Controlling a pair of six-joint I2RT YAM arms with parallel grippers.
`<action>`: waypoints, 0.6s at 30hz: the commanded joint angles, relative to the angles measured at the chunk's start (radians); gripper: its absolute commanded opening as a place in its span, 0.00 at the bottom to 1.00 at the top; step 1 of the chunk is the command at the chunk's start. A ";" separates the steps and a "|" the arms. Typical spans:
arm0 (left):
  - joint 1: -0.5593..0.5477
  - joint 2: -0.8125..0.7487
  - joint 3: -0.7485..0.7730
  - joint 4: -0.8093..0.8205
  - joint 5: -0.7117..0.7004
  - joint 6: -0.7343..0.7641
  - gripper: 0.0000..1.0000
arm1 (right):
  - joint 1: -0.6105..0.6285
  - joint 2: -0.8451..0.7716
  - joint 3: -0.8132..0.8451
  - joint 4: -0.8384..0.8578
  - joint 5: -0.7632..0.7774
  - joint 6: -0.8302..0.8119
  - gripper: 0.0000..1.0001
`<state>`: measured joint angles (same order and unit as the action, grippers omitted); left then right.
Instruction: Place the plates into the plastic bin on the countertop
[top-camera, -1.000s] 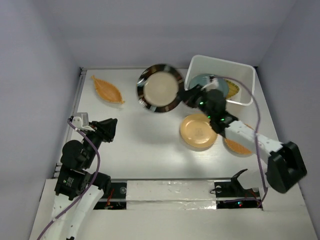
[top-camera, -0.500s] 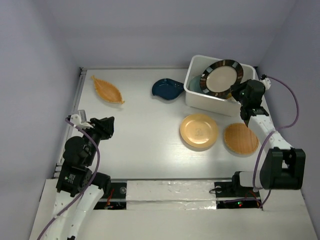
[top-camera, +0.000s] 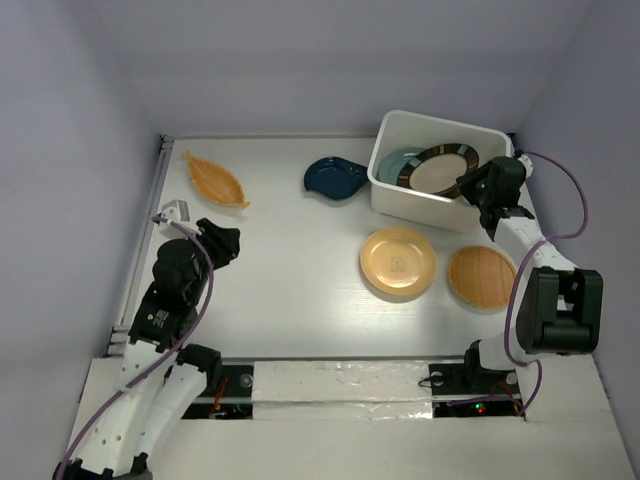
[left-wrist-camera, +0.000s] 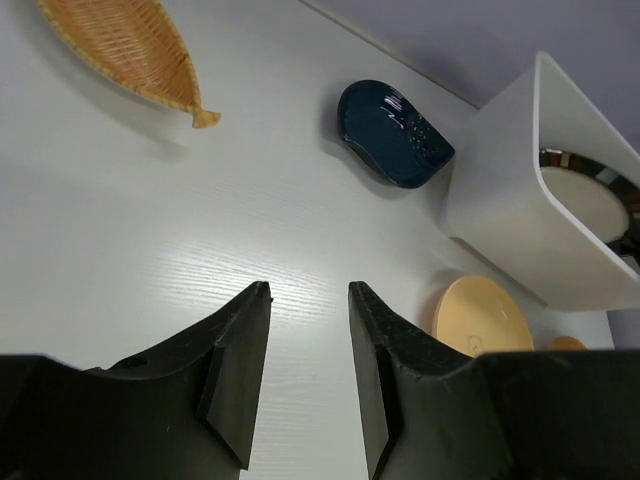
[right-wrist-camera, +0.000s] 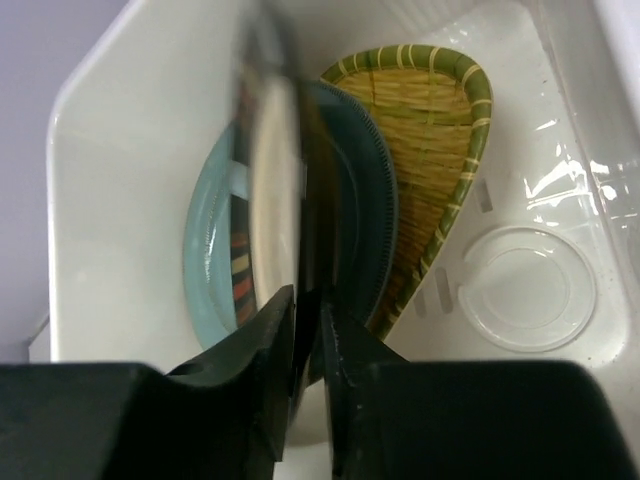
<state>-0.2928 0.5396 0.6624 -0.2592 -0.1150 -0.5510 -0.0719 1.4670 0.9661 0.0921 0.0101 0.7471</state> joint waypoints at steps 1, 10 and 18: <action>0.004 0.025 -0.015 0.101 -0.012 -0.088 0.35 | 0.001 -0.017 0.060 0.087 -0.013 -0.026 0.23; 0.004 0.161 -0.119 0.291 -0.055 -0.220 0.39 | 0.001 -0.108 0.005 0.089 0.034 -0.041 0.70; 0.004 0.253 -0.141 0.423 -0.112 -0.267 0.60 | 0.001 -0.325 -0.046 0.069 -0.042 -0.063 0.92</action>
<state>-0.2928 0.7834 0.5293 0.0345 -0.1841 -0.7807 -0.0711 1.2129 0.9325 0.1169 0.0093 0.7120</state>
